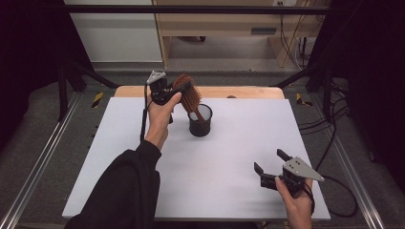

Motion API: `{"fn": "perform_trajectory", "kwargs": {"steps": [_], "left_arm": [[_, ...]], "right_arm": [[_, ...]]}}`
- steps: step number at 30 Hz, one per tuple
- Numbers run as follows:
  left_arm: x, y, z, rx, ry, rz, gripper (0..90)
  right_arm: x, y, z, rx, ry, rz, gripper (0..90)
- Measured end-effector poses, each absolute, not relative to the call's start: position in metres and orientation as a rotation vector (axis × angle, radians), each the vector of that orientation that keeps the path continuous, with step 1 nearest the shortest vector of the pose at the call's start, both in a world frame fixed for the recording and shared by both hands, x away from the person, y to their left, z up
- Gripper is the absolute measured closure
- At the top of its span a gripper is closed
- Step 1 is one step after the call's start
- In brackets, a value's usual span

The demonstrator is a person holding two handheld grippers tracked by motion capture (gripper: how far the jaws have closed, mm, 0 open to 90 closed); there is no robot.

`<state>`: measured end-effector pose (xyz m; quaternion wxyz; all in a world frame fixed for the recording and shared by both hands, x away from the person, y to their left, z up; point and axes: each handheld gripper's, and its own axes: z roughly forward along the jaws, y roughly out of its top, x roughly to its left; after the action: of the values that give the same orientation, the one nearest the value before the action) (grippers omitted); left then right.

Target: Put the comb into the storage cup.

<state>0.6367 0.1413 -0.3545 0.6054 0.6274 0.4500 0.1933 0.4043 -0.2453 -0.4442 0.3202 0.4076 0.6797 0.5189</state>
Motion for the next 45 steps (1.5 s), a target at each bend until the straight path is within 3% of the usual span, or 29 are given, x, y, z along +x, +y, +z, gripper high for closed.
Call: {"fn": "perform_trajectory", "kwargs": {"steps": [26, 45], "left_arm": [[0.6414, 0.1489, -0.3603, 1.458, 1.065, 0.442, 42.3], [0.6404, 0.1468, -0.3605, 1.469, 1.047, 0.506, 36.6]], "right_arm": [[0.4045, -0.2451, -0.4444, 1.069, 1.789, 1.366, 5.7], [0.4043, -0.2444, -0.4445, 1.066, 1.795, 1.369, 5.5]]}}
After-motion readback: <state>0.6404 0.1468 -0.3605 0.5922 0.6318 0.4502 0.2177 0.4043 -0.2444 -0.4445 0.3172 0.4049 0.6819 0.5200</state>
